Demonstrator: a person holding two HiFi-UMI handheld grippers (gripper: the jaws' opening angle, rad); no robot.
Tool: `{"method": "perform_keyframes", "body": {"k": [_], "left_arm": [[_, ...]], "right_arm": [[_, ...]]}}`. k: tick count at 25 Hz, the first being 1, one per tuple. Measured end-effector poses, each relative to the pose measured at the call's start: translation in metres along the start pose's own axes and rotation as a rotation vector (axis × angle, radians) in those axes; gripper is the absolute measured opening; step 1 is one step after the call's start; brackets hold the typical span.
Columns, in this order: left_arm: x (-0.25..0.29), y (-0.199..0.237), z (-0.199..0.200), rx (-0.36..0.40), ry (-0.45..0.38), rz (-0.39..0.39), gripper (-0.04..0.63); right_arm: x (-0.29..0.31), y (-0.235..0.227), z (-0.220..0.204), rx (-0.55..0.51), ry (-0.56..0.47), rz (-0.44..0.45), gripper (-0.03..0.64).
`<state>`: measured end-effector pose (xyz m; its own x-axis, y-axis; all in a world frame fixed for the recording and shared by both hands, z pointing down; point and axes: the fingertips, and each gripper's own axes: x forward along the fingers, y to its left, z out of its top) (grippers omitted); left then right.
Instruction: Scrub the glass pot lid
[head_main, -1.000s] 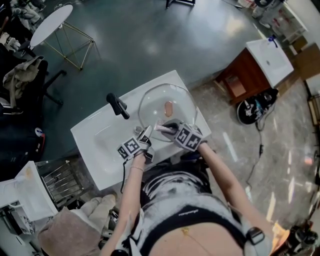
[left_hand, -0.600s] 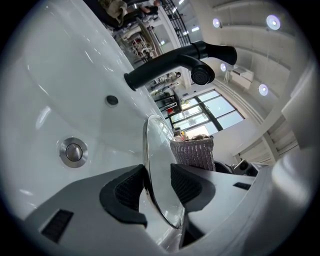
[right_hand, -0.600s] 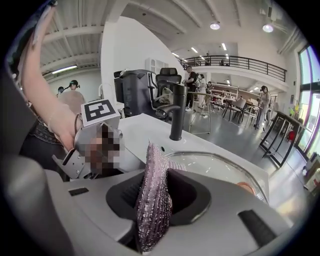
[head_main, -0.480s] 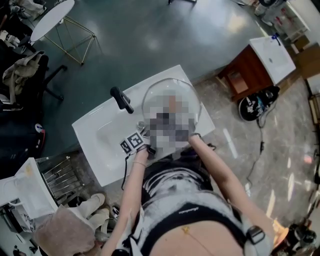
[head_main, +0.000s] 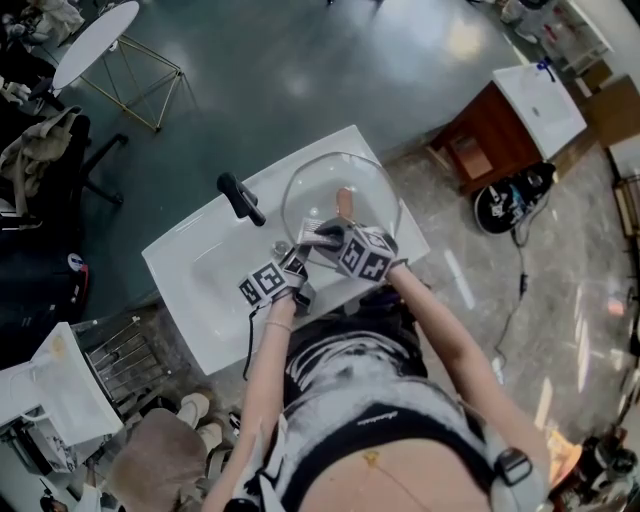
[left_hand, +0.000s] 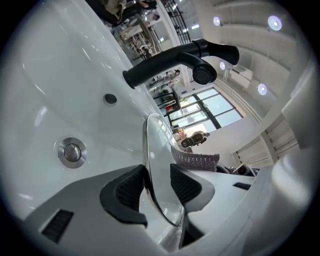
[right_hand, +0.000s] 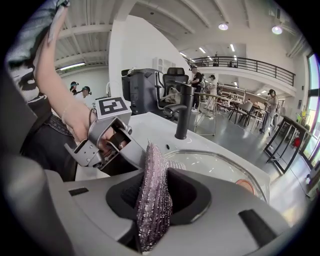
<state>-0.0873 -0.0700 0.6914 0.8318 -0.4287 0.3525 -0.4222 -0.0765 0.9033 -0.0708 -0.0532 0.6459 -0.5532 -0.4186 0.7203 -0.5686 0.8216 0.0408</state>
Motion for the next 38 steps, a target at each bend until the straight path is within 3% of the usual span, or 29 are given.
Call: {"method": "perform_keyframes", "body": {"k": [7, 17, 31, 34, 38], "left_arm": [[0.001, -0.002, 0.000, 0.001, 0.001, 0.001, 0.158], [0.000, -0.003, 0.001, -0.006, -0.016, 0.015, 0.160], [-0.004, -0.001, 0.004, -0.023, -0.080, 0.077, 0.163], [-0.004, 0.000, 0.003, -0.026, -0.090, 0.091, 0.163], [-0.004, -0.001, 0.004, -0.019, -0.104, 0.104, 0.164]], "right_arm": [[-0.019, -0.001, -0.018, 0.019, -0.026, -0.024, 0.103], [-0.042, -0.016, -0.039, 0.042, -0.058, 0.012, 0.103], [-0.072, -0.042, -0.070, 0.058, -0.049, 0.185, 0.103], [-0.081, -0.057, -0.084, 0.097, -0.047, 0.163, 0.103], [-0.090, -0.090, -0.103, 0.160, -0.062, 0.066, 0.103]]}}
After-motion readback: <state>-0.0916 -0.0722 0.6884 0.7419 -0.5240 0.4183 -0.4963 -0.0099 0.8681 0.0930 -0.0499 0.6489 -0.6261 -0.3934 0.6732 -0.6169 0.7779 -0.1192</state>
